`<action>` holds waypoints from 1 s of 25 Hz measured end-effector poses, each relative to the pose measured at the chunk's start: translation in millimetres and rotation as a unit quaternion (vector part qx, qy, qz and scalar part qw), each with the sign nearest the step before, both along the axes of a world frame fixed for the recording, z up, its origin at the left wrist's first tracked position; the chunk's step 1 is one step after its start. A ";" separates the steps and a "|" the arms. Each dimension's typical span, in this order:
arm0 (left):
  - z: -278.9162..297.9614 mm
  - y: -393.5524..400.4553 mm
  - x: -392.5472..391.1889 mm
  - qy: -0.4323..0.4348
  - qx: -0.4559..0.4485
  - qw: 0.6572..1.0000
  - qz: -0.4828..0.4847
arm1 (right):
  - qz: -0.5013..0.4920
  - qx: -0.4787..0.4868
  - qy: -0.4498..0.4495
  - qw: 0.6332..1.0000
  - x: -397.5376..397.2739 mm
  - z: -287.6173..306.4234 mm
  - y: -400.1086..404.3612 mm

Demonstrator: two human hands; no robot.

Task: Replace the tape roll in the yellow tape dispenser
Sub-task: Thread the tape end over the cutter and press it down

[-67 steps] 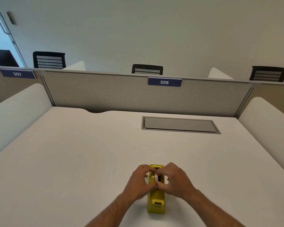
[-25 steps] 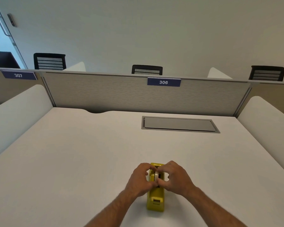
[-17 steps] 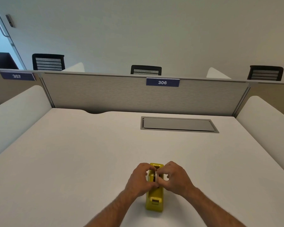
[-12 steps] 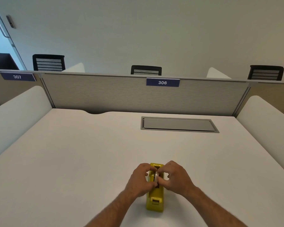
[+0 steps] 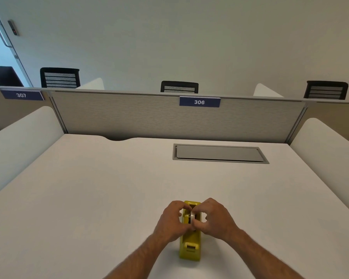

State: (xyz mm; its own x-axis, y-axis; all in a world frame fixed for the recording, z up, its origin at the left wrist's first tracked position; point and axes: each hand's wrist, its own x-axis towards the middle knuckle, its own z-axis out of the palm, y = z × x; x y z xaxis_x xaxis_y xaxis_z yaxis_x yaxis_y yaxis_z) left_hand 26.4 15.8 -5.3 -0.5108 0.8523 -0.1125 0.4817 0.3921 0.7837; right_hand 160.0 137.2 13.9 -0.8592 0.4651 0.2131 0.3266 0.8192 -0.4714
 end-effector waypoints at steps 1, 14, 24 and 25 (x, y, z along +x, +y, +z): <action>-0.3 0.2 -0.6 0.000 0.000 1.000 0.000 | 0.003 0.007 -0.002 1.000 0.6 -1.4 -0.8; -1.9 0.2 -0.9 -0.001 0.006 1.000 -0.004 | 0.013 0.008 0.020 1.000 -0.9 -2.9 3.4; -0.8 0.4 0.8 0.005 -0.001 1.000 0.000 | 0.037 0.027 0.000 0.999 0.2 -3.0 2.1; -0.6 0.2 0.8 0.003 -0.001 1.000 -0.001 | 0.036 0.026 0.006 0.999 0.1 -2.5 2.9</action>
State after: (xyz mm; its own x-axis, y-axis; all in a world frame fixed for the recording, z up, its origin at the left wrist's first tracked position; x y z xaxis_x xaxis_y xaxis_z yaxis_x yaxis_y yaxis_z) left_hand 27.2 16.0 -5.9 -0.5093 0.8535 -0.1103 0.4877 0.3918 0.7802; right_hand 160.1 140.2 11.4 -0.8868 0.3908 0.2466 0.2606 0.8637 -0.4315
